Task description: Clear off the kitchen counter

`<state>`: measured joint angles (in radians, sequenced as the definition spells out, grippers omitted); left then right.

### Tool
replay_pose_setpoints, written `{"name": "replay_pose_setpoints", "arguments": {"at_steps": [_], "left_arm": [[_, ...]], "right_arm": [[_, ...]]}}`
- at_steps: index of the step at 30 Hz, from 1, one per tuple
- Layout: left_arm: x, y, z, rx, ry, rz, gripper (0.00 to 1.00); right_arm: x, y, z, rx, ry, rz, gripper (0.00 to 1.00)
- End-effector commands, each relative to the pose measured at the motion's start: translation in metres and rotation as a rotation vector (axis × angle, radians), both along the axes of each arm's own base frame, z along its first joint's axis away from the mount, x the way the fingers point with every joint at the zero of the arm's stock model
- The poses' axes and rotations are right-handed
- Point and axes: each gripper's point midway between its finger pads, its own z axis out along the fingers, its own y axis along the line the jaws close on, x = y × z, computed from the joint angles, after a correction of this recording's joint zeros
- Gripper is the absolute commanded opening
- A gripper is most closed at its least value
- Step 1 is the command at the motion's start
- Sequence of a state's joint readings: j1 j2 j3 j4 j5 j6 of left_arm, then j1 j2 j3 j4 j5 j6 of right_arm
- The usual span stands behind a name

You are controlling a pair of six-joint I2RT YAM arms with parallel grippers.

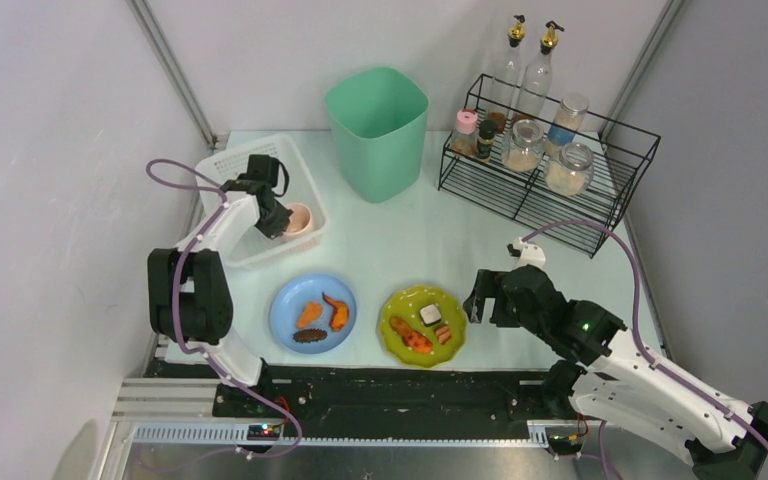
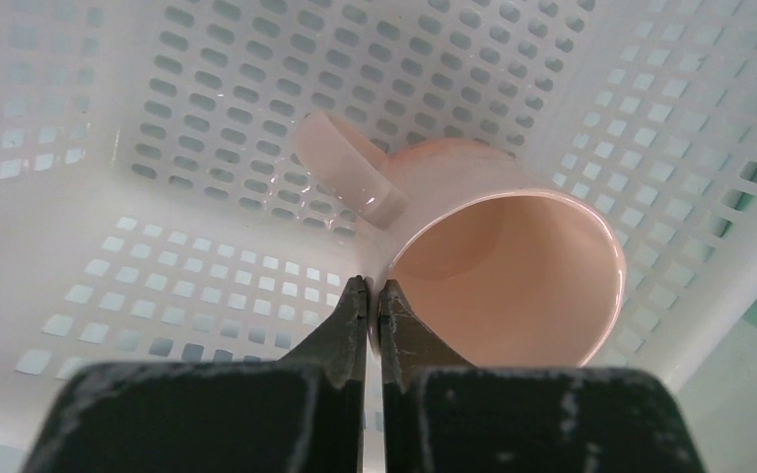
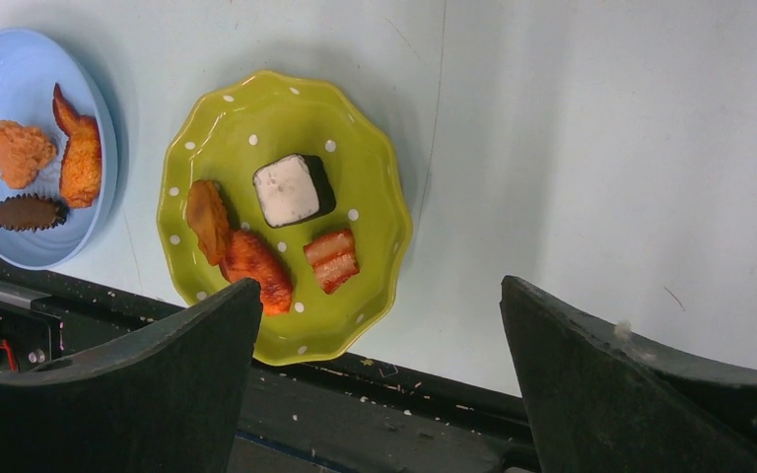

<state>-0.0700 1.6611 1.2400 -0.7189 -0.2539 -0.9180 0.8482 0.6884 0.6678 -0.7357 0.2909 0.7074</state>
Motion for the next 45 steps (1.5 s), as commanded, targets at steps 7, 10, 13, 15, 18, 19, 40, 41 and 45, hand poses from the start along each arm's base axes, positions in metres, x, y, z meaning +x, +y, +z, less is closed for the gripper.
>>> {"name": "replay_pose_setpoints", "arguments": {"at_steps": [7,10,13,15,18,19,40,41,45], "left_arm": [[0.014,-0.035,0.010,-0.103,-0.043,-0.046,0.00],[0.011,-0.047,0.009,-0.120,-0.040,-0.064,0.00],[0.007,-0.061,0.007,-0.143,-0.030,-0.081,0.00],[0.004,-0.070,0.004,-0.160,-0.021,-0.089,0.00],[0.000,-0.085,0.000,-0.188,-0.004,-0.111,0.00],[0.000,-0.088,-0.001,-0.192,-0.001,-0.113,0.00],[0.002,-0.103,0.027,-0.177,-0.069,-0.227,0.44],[0.002,-0.103,0.030,-0.174,-0.075,-0.237,0.45],[0.003,-0.103,0.051,-0.162,-0.127,-0.283,0.49]], "right_arm": [[0.001,-0.002,0.003,0.019,-0.017,-0.026,0.95],[0.000,-0.003,0.004,0.024,-0.019,-0.028,0.95],[-0.001,-0.003,0.004,0.027,-0.018,-0.026,0.95],[-0.001,-0.003,0.005,0.032,-0.020,-0.027,0.95],[-0.002,-0.004,0.005,0.035,-0.020,-0.027,0.95],[-0.003,-0.004,0.006,0.037,-0.022,-0.027,0.95],[-0.004,-0.004,0.005,0.033,-0.018,-0.029,0.95],[-0.004,-0.004,0.005,0.033,-0.018,-0.029,0.95],[-0.002,-0.004,0.006,0.027,-0.031,-0.024,0.95]]}}
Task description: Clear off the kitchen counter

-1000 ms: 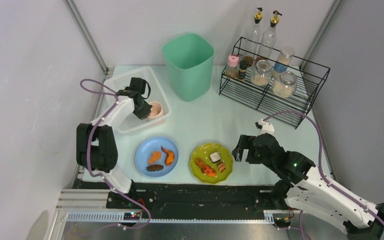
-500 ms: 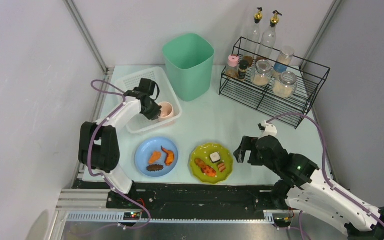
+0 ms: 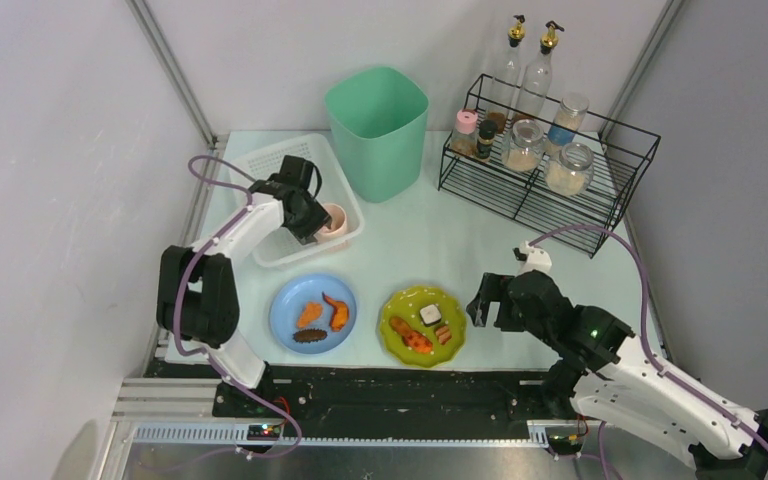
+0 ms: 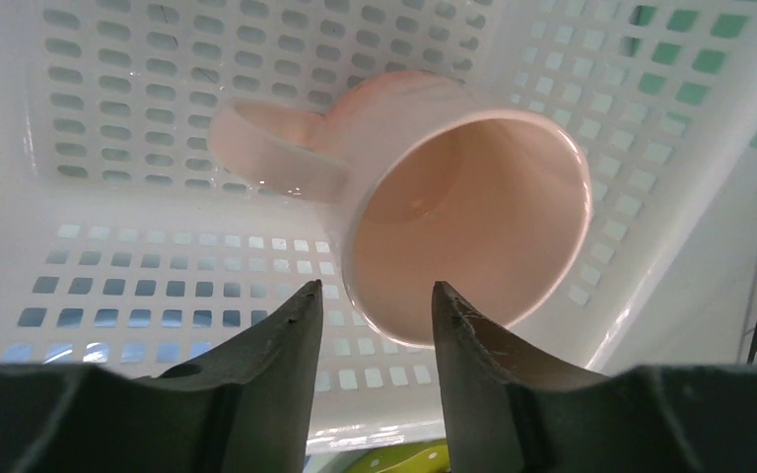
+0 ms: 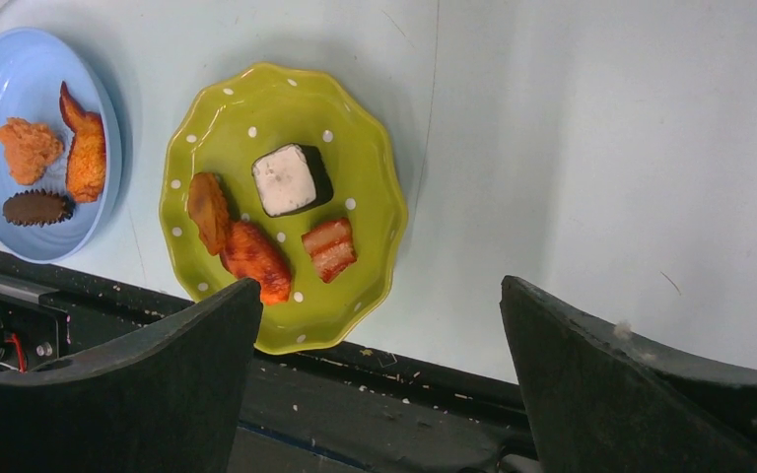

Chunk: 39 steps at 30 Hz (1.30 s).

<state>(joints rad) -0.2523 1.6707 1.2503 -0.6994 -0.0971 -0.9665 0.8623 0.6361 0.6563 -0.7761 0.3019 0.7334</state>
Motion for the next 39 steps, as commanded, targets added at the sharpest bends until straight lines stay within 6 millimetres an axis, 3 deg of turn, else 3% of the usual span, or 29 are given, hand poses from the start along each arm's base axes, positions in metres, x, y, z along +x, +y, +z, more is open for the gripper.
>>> {"name": "replay_pose_setpoints", "arguments": {"at_steps": [1,8,13,17,21,30,35,39], "left_arm": [[0.011,-0.004,0.055,-0.009,-0.148,-0.073,0.50],[0.004,0.000,0.096,0.016,-0.265,-0.158,0.69],[-0.010,-0.006,0.127,0.024,-0.357,-0.319,0.84],[-0.029,-0.011,0.152,0.011,-0.439,-0.421,0.98],[-0.052,-0.006,0.169,0.023,-0.510,-0.456,1.00],[-0.099,0.011,0.140,0.093,-0.534,-0.536,1.00],[-0.121,0.007,0.137,0.069,-0.600,-0.587,1.00],[-0.134,0.008,0.121,0.051,-0.596,-0.593,1.00]], "right_arm": [[0.007,0.002,0.007,0.012,-0.036,-0.015,0.96],[0.013,0.001,0.008,-0.001,-0.056,-0.020,0.99],[0.018,0.006,0.008,0.023,-0.044,-0.007,0.99],[0.020,0.010,-0.004,0.019,0.025,0.010,1.00],[0.020,0.014,-0.023,0.039,0.103,0.013,0.98],[0.009,0.026,-0.056,0.132,0.213,0.017,0.90],[0.004,0.029,-0.074,0.167,0.251,-0.007,0.83],[0.003,0.029,-0.085,0.193,0.273,-0.046,0.79]]}}
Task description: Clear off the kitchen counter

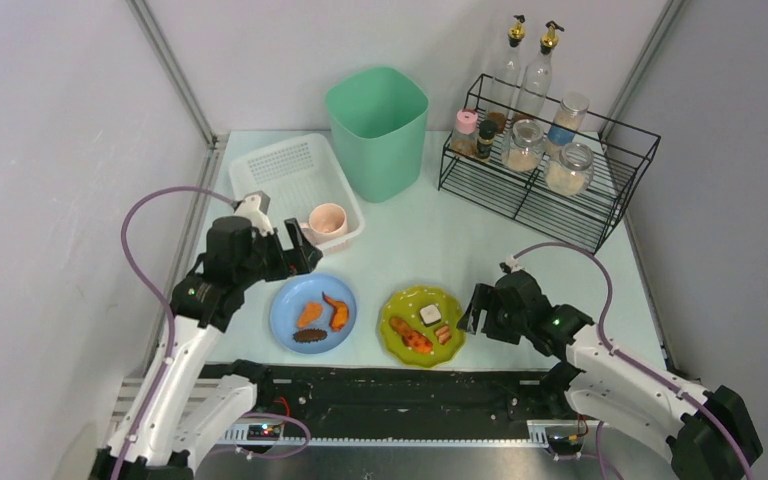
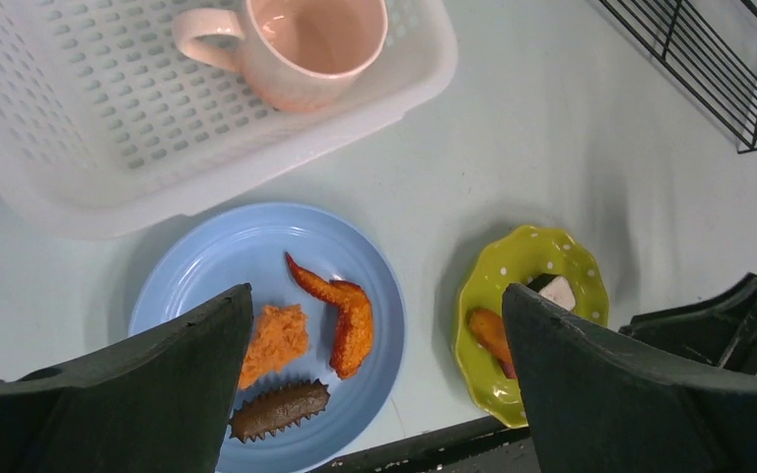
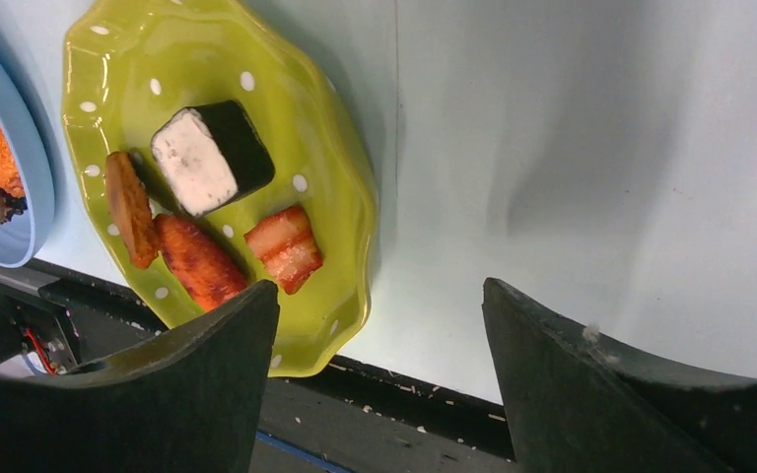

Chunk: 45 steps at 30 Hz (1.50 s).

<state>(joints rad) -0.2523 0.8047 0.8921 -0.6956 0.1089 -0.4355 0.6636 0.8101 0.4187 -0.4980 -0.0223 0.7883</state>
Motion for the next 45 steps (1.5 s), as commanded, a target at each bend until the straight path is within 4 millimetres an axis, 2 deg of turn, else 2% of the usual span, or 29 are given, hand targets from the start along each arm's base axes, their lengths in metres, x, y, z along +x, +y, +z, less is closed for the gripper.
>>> {"name": "replay_pose_setpoints", "arguments": {"at_steps": [1,4,8,10,16,22,31,40,45], "left_arm": [[-0.010,-0.006,0.002,-0.018,-0.069,-0.065,1.00],[-0.016,-0.009,-0.011,-0.022,-0.085,-0.102,1.00],[-0.022,-0.012,-0.016,-0.033,-0.120,-0.139,1.00],[-0.025,-0.012,-0.015,-0.036,-0.142,-0.141,1.00],[-0.034,-0.012,0.005,-0.069,-0.243,-0.152,1.00],[-0.041,-0.016,0.006,-0.084,-0.264,-0.181,1.00],[-0.038,-0.013,-0.002,-0.068,-0.241,-0.160,1.00],[-0.037,-0.012,-0.004,-0.067,-0.235,-0.158,1.00],[-0.037,-0.012,-0.005,-0.067,-0.234,-0.157,1.00]], "right_arm": [[0.007,0.011,0.001,0.083,-0.003,-0.052,0.78],[0.009,0.010,-0.006,0.090,0.001,-0.083,0.75],[0.009,0.009,-0.015,0.090,0.018,-0.110,0.71],[0.009,0.011,-0.018,0.098,0.021,-0.118,0.69],[0.010,0.014,-0.025,0.118,0.033,-0.138,0.60],[0.007,0.017,-0.032,0.116,0.043,-0.141,0.53],[0.005,0.012,-0.047,0.097,0.053,-0.183,0.43],[0.002,0.011,-0.058,0.093,0.068,-0.189,0.29],[0.000,0.011,-0.063,0.083,0.081,-0.181,0.14]]}}
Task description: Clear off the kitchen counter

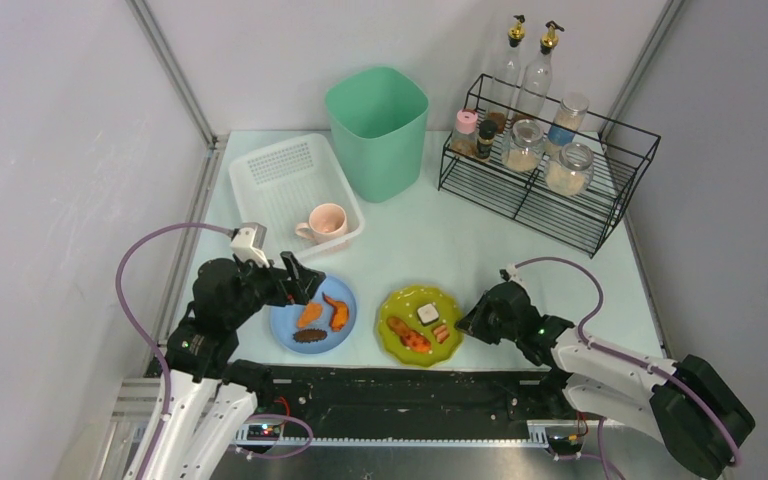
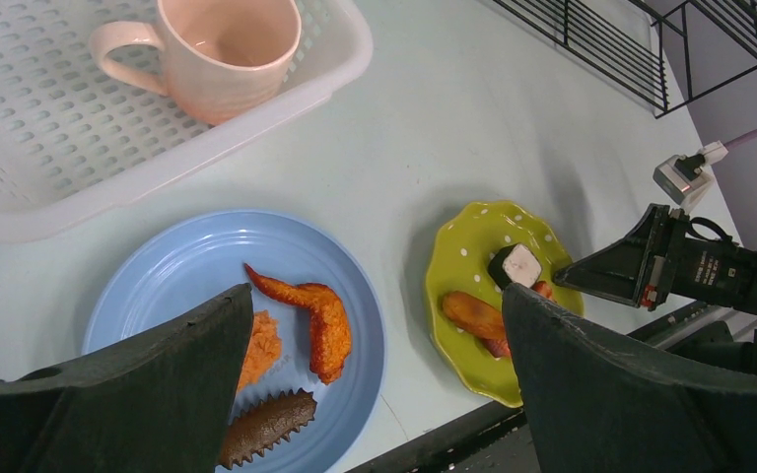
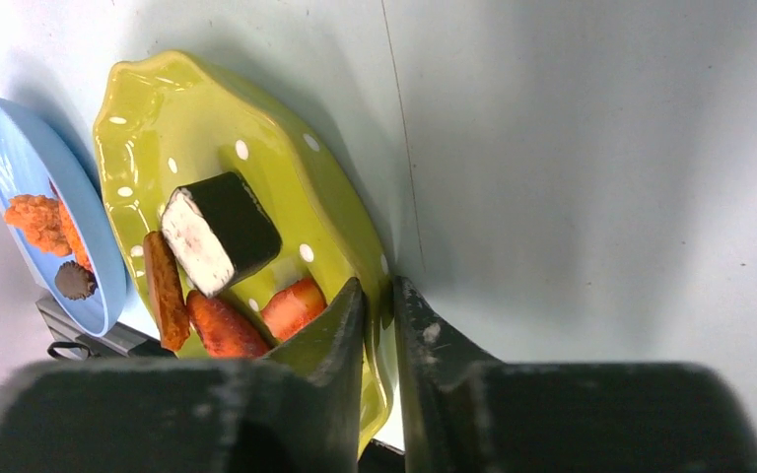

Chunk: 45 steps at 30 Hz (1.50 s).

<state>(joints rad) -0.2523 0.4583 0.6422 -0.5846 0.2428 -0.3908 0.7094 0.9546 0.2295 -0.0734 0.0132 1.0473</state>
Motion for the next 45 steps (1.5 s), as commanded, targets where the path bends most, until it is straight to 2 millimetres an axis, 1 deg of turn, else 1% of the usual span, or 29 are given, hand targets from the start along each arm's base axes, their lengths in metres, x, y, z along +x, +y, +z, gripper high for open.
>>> {"name": "replay_pose_setpoints", "arguments": {"at_steps": [1,2,3,6,8,18,27,35,37,38,39,40,41,44,45], "left_arm": [[0.004,-0.001,0.004,0.011,-0.033,-0.016,1.00],[0.004,-0.001,0.003,0.012,-0.033,-0.015,1.00],[0.004,-0.001,0.003,0.012,-0.033,-0.016,1.00],[0.004,-0.001,0.003,0.012,-0.031,-0.014,1.00],[0.005,-0.001,0.003,0.014,-0.030,-0.012,1.00],[0.005,0.000,0.001,0.016,-0.023,-0.006,1.00],[0.006,0.001,0.001,0.016,-0.026,0.001,1.00],[0.006,0.002,0.001,0.017,-0.027,0.007,1.00],[0.006,0.002,0.002,0.017,-0.029,0.009,1.00],[0.006,0.003,0.002,0.019,-0.029,0.012,1.00],[0.006,0.003,0.002,0.020,-0.031,0.014,1.00],[0.006,0.004,0.002,0.021,-0.031,0.017,1.00],[0.007,0.004,0.001,0.021,-0.030,0.019,1.00],[0.007,0.005,0.001,0.022,-0.029,0.024,1.00],[0.007,0.004,0.001,0.021,-0.029,0.022,1.00]], "right_arm": [[-0.015,-0.015,-0.026,-0.082,0.066,-0.001,0.08],[-0.015,-0.015,-0.027,-0.087,0.068,-0.001,0.03],[-0.016,-0.016,-0.028,-0.090,0.070,0.000,0.00],[-0.014,-0.015,-0.025,-0.089,0.060,0.002,0.00],[-0.011,-0.012,-0.017,-0.072,0.039,0.003,0.00],[0.017,0.000,0.045,-0.015,-0.076,0.021,0.00],[0.029,0.008,0.079,0.044,-0.121,0.045,0.00],[0.053,0.017,0.122,0.085,-0.186,0.060,0.00],[0.061,0.019,0.138,0.097,-0.207,0.063,0.00],[0.062,0.020,0.141,0.098,-0.208,0.071,0.00],[0.067,0.020,0.150,0.106,-0.221,0.066,0.00],[0.069,0.021,0.153,0.104,-0.222,0.074,0.00],[0.074,0.021,0.161,0.108,-0.235,0.069,0.00],[0.085,0.021,0.178,0.111,-0.254,0.077,0.00],[0.090,0.023,0.186,0.115,-0.263,0.087,0.00]]}}
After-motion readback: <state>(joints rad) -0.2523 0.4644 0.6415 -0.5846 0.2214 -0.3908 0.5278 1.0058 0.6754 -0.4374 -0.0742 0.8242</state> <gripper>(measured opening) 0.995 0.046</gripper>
